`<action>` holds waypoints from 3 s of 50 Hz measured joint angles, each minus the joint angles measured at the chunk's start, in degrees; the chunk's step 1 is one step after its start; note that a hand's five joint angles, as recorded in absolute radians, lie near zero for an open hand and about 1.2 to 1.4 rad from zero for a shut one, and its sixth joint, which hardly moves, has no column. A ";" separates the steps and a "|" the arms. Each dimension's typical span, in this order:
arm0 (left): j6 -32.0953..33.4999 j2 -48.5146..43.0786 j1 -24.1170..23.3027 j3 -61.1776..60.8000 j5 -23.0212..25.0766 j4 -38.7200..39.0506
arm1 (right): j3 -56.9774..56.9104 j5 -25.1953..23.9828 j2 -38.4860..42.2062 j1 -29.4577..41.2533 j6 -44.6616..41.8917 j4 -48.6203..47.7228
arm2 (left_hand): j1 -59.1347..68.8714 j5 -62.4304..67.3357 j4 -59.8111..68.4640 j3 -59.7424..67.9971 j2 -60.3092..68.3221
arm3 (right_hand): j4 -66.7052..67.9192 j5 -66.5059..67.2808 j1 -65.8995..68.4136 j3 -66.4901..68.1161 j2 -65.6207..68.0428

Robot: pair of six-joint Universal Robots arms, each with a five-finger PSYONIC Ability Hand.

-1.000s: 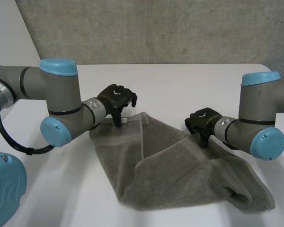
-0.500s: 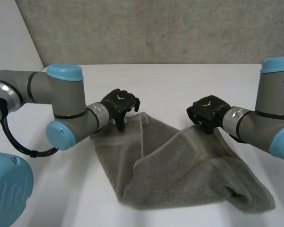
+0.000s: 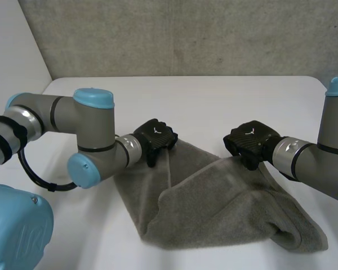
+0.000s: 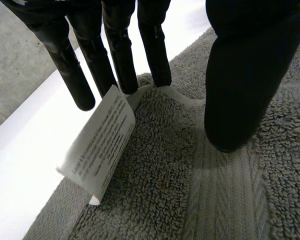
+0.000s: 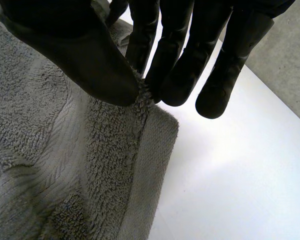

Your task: Fold the towel.

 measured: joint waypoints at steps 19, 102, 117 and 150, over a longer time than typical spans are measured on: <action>5.56 0.31 -0.06 0.44 -6.01 0.30 | -1.20 -0.37 0.26 -0.64 -0.05 -0.24 | 29.68 30.09 31.01 30.78 30.84 | 0.00 0.00 0.00 0.00 0.00; -11.15 26.87 17.15 -46.39 -7.20 30.17 | 8.28 2.14 -4.00 -8.59 -0.47 -13.48 | 24.71 24.91 24.73 24.71 24.66 | 0.01 0.00 0.23 0.00 0.77; -3.81 25.20 17.79 -47.55 -6.90 37.25 | 7.51 0.86 -5.06 -9.82 1.94 -11.43 | 30.28 30.81 31.53 31.47 31.51 | 0.00 0.01 0.23 0.00 0.77; -3.19 25.89 19.29 -50.48 -1.41 37.47 | 7.38 -2.34 -8.99 -12.40 1.83 -6.12 | -8.61 -8.76 -8.69 -8.73 -8.76 | 0.00 0.00 0.22 0.00 0.77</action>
